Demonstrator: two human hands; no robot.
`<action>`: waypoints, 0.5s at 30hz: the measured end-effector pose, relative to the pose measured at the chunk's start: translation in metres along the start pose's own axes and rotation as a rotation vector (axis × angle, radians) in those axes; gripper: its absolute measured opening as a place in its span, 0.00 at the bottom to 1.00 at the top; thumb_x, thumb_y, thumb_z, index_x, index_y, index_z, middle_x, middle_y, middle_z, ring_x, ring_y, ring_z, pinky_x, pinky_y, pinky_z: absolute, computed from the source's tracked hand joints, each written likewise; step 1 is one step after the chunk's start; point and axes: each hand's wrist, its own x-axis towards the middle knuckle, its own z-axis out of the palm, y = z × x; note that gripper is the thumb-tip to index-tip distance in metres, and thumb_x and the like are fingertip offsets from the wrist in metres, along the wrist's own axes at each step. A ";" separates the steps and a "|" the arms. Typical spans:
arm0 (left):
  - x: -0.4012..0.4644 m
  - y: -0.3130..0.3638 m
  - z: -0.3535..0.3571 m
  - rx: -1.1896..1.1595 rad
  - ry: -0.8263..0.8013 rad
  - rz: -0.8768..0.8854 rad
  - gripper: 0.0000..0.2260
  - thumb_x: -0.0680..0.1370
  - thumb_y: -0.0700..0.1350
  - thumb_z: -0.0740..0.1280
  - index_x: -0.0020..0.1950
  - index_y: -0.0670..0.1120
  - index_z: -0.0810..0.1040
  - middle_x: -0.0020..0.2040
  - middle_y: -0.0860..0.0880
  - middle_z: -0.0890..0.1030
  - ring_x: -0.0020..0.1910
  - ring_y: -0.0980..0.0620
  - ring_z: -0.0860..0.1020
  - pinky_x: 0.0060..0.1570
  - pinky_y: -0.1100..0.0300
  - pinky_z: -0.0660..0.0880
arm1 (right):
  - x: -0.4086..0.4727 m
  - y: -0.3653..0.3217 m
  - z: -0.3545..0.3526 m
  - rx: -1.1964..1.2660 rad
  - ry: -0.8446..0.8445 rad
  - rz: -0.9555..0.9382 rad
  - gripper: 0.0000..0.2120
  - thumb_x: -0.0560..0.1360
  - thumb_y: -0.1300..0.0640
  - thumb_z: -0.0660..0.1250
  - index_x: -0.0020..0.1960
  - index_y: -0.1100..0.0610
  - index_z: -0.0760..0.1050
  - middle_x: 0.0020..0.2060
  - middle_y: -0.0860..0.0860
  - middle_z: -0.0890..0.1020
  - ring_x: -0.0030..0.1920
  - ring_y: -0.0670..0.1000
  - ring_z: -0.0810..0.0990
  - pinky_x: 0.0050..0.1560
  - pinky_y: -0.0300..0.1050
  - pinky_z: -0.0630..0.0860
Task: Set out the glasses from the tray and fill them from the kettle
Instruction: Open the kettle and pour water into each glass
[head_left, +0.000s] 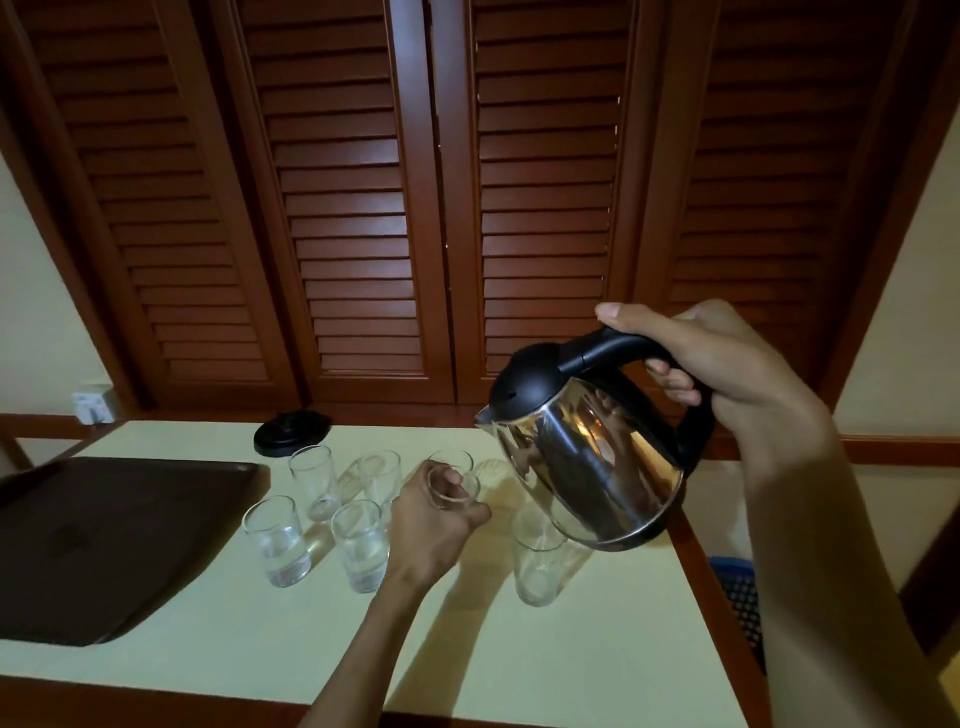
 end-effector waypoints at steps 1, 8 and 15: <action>0.000 0.002 0.000 0.016 -0.011 0.010 0.16 0.61 0.40 0.77 0.44 0.47 0.76 0.39 0.50 0.84 0.39 0.52 0.83 0.38 0.61 0.75 | 0.001 -0.001 0.001 -0.018 -0.011 0.003 0.27 0.71 0.39 0.76 0.19 0.52 0.75 0.18 0.47 0.70 0.19 0.46 0.64 0.26 0.40 0.61; 0.002 0.005 0.001 0.059 -0.051 0.015 0.16 0.62 0.38 0.78 0.45 0.45 0.77 0.39 0.50 0.84 0.31 0.63 0.79 0.31 0.72 0.72 | 0.007 -0.015 0.009 -0.153 -0.061 0.026 0.29 0.70 0.38 0.76 0.18 0.52 0.74 0.18 0.46 0.70 0.18 0.45 0.64 0.22 0.36 0.62; 0.005 0.001 0.001 0.091 -0.028 0.005 0.16 0.63 0.40 0.79 0.45 0.46 0.78 0.39 0.52 0.83 0.37 0.56 0.81 0.34 0.65 0.70 | 0.012 -0.026 0.016 -0.285 -0.106 0.005 0.27 0.69 0.38 0.77 0.19 0.53 0.77 0.19 0.46 0.71 0.20 0.44 0.65 0.23 0.38 0.63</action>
